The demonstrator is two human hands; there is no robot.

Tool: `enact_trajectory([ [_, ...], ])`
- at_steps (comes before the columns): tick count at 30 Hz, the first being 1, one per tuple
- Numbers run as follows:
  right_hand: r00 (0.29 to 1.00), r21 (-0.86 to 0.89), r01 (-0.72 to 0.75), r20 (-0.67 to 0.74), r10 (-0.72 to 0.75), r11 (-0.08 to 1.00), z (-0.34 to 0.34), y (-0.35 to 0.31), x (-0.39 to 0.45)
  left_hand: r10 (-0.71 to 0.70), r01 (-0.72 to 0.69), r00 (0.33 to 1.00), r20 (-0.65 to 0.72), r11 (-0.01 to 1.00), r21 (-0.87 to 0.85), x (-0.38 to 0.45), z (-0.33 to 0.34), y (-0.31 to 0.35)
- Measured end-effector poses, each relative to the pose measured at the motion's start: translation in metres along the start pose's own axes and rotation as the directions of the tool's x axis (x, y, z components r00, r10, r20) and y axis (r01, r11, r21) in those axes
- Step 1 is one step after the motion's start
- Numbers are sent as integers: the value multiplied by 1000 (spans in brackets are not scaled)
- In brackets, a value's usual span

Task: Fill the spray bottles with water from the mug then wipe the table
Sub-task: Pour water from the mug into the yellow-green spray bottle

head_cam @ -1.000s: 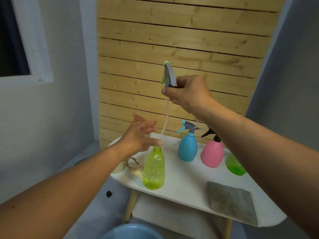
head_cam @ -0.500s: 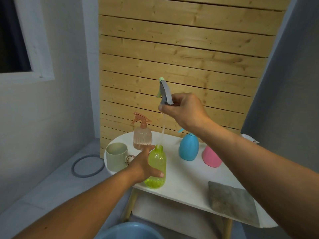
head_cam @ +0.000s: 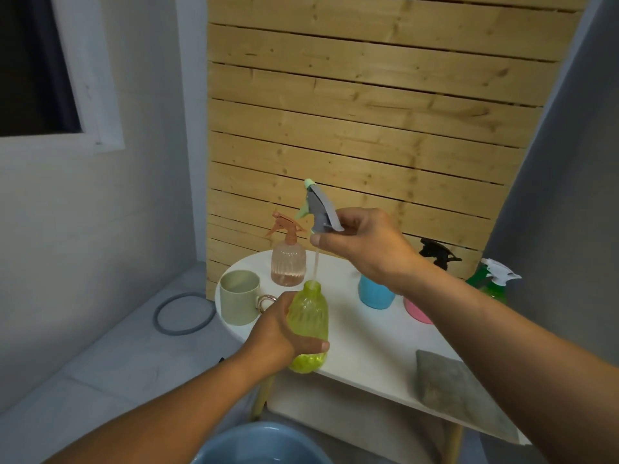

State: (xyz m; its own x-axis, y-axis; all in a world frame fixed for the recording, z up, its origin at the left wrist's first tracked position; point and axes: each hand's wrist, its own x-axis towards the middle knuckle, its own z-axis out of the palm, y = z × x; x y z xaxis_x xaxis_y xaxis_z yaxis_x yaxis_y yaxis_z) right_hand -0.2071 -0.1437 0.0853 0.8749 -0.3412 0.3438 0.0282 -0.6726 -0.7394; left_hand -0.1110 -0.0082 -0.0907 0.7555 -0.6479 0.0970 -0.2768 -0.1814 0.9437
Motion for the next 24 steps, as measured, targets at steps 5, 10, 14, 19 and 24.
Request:
enact_trajectory([
  [5,990,113,23,138,-39,993,23,4,-32,26,-26,1000,-3,1000,-15,-39,-22,9],
  [10,979,220,-8,200,-37,976,56,16,-67,17,-16,1000,20,999,-34,-83,-38,14],
  [14,962,331,-18,262,-73,943,70,13,-92,-12,14,999,42,1000,-28,-112,-49,6],
  [19,916,384,-37,381,-122,923,80,10,-106,-32,33,996,79,999,-13,-134,-54,-3],
  [24,882,332,-43,456,-120,942,81,5,-109,-32,35,992,118,999,-26,-142,-55,-10],
])
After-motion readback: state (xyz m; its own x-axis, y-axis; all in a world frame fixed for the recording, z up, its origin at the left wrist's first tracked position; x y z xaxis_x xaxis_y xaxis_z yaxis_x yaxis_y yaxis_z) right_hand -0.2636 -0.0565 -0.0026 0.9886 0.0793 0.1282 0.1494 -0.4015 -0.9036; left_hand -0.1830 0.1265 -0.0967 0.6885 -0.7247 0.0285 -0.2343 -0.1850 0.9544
